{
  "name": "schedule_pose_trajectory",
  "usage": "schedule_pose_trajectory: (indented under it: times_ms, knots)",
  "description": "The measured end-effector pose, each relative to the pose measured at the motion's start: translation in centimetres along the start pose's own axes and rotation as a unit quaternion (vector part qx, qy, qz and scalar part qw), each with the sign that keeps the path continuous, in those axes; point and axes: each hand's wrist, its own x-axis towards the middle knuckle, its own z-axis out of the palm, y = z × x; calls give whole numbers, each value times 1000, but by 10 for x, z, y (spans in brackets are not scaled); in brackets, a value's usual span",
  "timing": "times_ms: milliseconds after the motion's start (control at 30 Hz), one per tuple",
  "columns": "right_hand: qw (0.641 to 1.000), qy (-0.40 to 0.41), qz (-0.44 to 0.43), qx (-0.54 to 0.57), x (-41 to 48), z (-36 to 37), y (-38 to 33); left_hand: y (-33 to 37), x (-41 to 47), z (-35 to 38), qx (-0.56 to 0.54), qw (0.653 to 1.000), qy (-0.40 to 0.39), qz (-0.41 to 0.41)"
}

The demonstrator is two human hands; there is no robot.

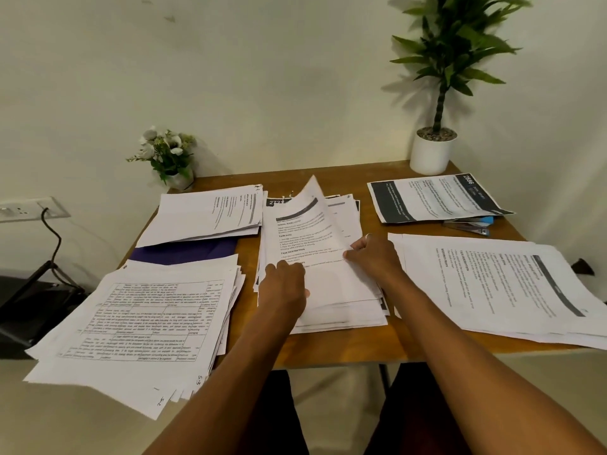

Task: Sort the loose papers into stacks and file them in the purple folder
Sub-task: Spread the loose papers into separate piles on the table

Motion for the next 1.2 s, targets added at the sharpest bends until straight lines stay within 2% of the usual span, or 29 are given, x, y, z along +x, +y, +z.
schedule_pose_trajectory:
  times_ms: [133,267,367,500,633,767,833,1000,1200]
  knots:
    - [999,16,-26,14,1,-2,1,-3,1,2,-56,998,8,-12]
    - [992,13,-29,123,-10,-21,-3,-12,1,1,-113,990,75,-44]
    - [973,12,1,230,-19,-38,6,-13,6,-5,-228,965,115,-63]
    - [950,19,35,310,-33,-49,22,-3,12,-21,-402,910,72,-66]
    - [925,-6,60,375,-44,-48,36,6,11,-25,-417,906,40,-60]
    - [907,-1,73,416,-48,-52,46,10,12,-4,-474,878,31,-61]
    - [911,-1,76,405,-49,-48,48,10,10,10,-484,872,27,-62]
    - [933,-8,72,354,-51,-39,61,13,3,33,-438,895,71,-53]
    - [938,-11,68,340,-48,-38,64,11,5,37,-438,894,81,-47]
